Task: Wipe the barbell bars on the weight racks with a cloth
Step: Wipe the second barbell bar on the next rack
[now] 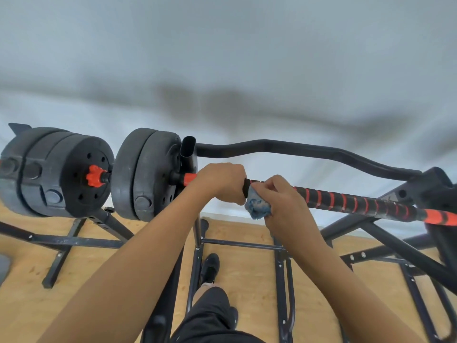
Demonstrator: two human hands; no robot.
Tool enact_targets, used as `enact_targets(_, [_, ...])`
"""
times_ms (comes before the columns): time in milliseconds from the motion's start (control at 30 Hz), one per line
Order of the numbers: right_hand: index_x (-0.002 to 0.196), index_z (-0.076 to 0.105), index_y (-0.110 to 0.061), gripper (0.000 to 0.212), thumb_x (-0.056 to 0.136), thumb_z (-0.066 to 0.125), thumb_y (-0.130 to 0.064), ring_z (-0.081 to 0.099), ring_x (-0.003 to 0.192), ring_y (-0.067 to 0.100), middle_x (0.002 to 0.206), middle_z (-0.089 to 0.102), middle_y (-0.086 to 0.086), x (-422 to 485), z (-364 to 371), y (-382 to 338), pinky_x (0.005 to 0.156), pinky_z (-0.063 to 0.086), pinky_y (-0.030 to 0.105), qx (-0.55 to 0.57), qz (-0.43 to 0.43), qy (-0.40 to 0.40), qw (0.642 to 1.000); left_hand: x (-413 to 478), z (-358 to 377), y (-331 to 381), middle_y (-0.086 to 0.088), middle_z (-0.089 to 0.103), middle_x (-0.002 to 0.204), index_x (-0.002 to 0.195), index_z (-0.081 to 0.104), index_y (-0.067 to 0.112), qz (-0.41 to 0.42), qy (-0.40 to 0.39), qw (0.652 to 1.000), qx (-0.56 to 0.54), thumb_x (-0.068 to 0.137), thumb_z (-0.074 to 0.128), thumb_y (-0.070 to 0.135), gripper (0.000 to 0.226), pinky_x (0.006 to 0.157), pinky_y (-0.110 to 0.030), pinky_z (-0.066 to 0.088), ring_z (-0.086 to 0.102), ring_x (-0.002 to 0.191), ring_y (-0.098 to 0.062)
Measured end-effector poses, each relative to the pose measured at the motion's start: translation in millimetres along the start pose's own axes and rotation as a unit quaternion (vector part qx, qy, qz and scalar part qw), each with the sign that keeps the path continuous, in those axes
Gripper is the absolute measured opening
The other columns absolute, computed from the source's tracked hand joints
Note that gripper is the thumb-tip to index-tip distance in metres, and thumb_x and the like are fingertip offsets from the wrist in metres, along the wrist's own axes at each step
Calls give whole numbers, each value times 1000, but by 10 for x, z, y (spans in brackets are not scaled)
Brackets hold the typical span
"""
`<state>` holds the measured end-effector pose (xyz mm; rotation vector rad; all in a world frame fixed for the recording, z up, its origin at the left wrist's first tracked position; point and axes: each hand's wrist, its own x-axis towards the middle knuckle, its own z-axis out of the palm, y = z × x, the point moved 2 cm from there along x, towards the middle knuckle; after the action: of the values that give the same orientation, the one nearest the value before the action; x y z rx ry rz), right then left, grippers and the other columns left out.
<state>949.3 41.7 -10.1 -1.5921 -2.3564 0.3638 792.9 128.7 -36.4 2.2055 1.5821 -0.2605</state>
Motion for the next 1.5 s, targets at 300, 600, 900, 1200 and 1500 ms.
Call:
enact_targets(300, [118, 71, -9, 41, 79, 80, -1, 59, 94, 18, 107, 60, 7, 85, -219, 236, 74, 43, 10, 58, 37, 98, 993, 57, -218, -92, 3, 72, 72, 96, 69, 20, 39, -140, 976, -162, 83, 85, 44, 32, 60, -26, 56, 61, 54, -11])
enact_targets(600, [125, 68, -13, 35, 90, 70, -7, 54, 86, 16, 104, 49, 2, 229, 22, 101, 67, 41, 13, 48, 46, 51, 996, -64, 31, 118, 3, 62, 74, 82, 60, 20, -5, 155, 984, 92, 95, 65, 33, 19, 66, -32, 54, 62, 64, -17])
enact_targets(900, [117, 72, -14, 34, 85, 73, -2, 57, 85, 14, 99, 58, -2, -366, 221, 107, 66, 53, 19, 99, 20, 43, 994, 28, -39, 27, 5, 61, 69, 72, 48, 26, 1, 93, 995, 34, 82, 69, 29, 23, 66, -34, 60, 62, 60, -15])
enact_targets(1200, [111, 72, -11, 24, 87, 75, -13, 56, 82, 20, 97, 46, -1, 422, 6, 132, 63, 43, 19, 16, 11, 30, 999, 63, -21, -1, 6, 64, 69, 83, 66, 21, 12, 93, 995, 35, 81, 76, 43, 24, 70, -38, 64, 65, 62, -16])
enact_targets(1500, [112, 76, -16, 31, 82, 79, -8, 58, 84, 14, 94, 57, -4, 189, -161, 226, 68, 43, 11, 55, 5, 55, 997, 52, -42, -5, 6, 62, 67, 76, 56, 26, 13, 90, 996, 25, 81, 79, 45, 31, 65, -33, 60, 63, 61, -14])
